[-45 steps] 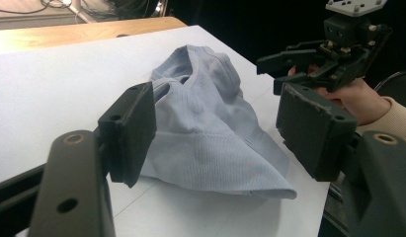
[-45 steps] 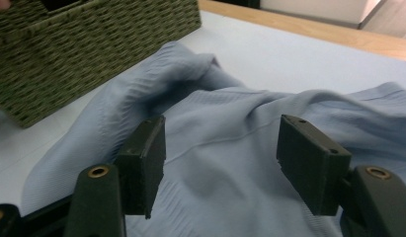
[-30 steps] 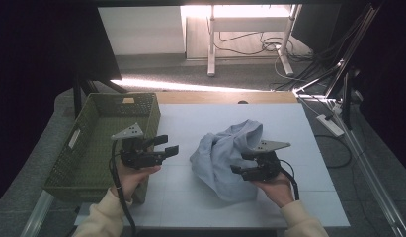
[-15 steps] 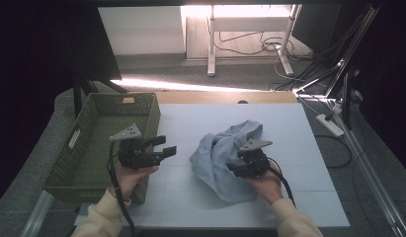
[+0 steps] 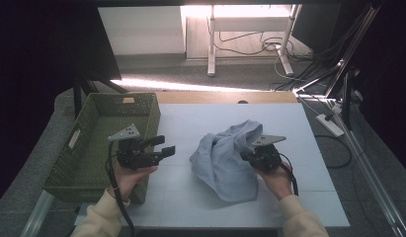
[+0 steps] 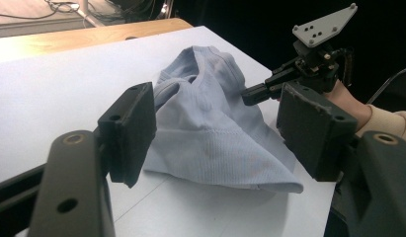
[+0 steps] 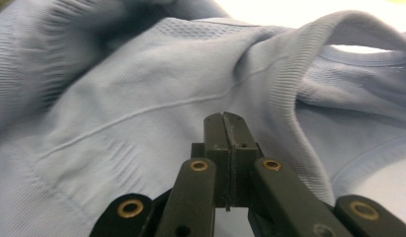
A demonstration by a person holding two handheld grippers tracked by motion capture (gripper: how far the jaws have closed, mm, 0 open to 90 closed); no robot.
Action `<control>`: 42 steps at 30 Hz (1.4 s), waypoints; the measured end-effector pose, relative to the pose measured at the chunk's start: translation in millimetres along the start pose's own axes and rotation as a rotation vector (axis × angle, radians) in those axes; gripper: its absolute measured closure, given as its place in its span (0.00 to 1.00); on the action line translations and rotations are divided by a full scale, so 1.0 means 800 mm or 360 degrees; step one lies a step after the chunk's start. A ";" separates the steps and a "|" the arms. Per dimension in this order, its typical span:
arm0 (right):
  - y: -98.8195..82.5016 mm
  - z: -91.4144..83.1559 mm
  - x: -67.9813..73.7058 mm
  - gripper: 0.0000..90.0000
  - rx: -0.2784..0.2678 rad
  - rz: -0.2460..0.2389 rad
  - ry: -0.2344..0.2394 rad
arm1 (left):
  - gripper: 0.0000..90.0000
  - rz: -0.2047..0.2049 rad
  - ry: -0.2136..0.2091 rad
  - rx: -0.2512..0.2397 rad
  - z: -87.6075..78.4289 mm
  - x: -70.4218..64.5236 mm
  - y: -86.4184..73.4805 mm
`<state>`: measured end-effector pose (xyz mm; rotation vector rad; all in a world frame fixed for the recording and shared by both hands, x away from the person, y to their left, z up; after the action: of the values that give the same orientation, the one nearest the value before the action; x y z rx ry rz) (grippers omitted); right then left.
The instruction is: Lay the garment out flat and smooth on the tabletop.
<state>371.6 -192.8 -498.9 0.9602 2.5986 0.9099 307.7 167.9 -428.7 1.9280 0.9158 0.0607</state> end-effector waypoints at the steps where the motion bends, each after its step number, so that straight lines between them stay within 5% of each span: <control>1: 0.001 0.003 0.003 0.74 -0.0017 -0.0004 0.0004 | 0.35 0.0001 -0.0001 0.0002 0.000 0.000 0.000; 3: 0.005 0.012 0.010 0.65 -0.0034 0.0005 0.0033 | 0.35 0.0001 0.0002 0.0005 0.001 0.000 0.000; 6: 0.012 0.030 0.017 0.48 -0.0022 -0.0025 -0.0021 | 0.35 -0.0001 0.0000 0.0005 0.001 0.000 0.000; 13: 0.029 0.058 0.012 0.41 -0.0039 0.0109 0.0000 | 0.35 -0.0006 -0.0001 0.0003 0.001 0.001 -0.001; 20: 0.031 0.086 0.009 0.91 0.0089 0.0087 -0.0010 | 0.35 0.0000 0.0000 0.0004 0.001 0.001 -0.001; 22: 0.031 0.087 0.008 0.98 0.0107 0.0082 -0.0013 | 0.35 0.0001 -0.0001 0.0004 0.001 0.001 -0.001; 27: 0.033 0.074 0.005 0.99 0.0065 0.0054 -0.0032 | 0.35 0.0007 -0.0002 0.0002 0.001 0.000 0.000; 32: 0.036 0.047 -0.002 0.99 -0.0022 0.0046 -0.0133 | 0.35 0.0011 0.0000 -0.0005 -0.001 0.000 0.001; 37: 0.036 0.018 -0.018 0.99 -0.0076 0.0043 -0.0265 | 0.35 0.0011 0.0000 -0.0012 -0.002 0.000 0.001; 42: 0.033 -0.003 -0.046 0.99 -0.0122 0.0123 -0.0371 | 0.35 0.0010 0.0001 -0.0011 -0.003 0.000 0.001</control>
<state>412.3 -202.2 -480.5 1.0823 2.3313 0.8527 307.3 169.6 -427.1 1.9248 0.9089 0.0678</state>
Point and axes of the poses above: each handheld gripper's, and its own axes: z roughly forward along the jaws, y roughly out of its top, x roughly to its left, the point moved 3 cm from there along z, roughly forward along the jaws, and after that the axes turned 11 degrees about x, right-handed, at the moved point
